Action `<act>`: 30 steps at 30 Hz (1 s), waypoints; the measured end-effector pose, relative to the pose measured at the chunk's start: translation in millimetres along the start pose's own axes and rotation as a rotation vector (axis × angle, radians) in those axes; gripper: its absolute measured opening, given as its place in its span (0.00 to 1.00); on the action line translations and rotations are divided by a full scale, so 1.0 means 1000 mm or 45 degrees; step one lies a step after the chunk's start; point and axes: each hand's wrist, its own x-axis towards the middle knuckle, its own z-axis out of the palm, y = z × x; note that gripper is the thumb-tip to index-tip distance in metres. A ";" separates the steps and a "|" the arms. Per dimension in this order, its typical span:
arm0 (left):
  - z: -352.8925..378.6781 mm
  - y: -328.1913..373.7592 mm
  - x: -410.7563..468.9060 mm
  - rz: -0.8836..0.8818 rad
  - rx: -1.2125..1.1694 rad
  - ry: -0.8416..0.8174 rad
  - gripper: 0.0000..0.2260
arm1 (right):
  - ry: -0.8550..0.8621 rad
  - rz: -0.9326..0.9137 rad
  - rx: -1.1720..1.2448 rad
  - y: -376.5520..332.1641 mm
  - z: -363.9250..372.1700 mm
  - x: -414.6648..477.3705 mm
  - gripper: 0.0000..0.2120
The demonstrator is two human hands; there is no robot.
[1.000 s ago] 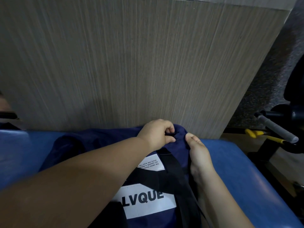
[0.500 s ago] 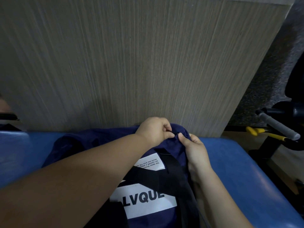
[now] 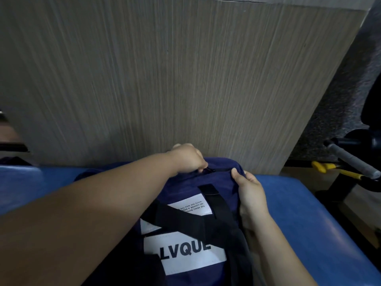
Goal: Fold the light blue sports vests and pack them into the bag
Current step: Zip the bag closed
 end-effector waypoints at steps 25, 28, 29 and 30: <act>-0.044 -0.082 -0.051 -0.148 0.261 0.008 0.19 | 0.090 -0.008 -0.272 0.012 -0.009 0.012 0.08; -0.043 -0.077 -0.064 -0.243 0.342 0.050 0.17 | 0.050 -0.058 -0.470 0.008 -0.014 0.011 0.09; -0.043 -0.077 -0.069 -0.258 0.354 0.071 0.16 | 0.032 -0.056 -0.522 0.006 -0.016 0.009 0.09; -0.043 -0.077 -0.073 -0.262 0.353 0.095 0.15 | 0.019 -0.052 -0.560 0.005 -0.020 0.009 0.10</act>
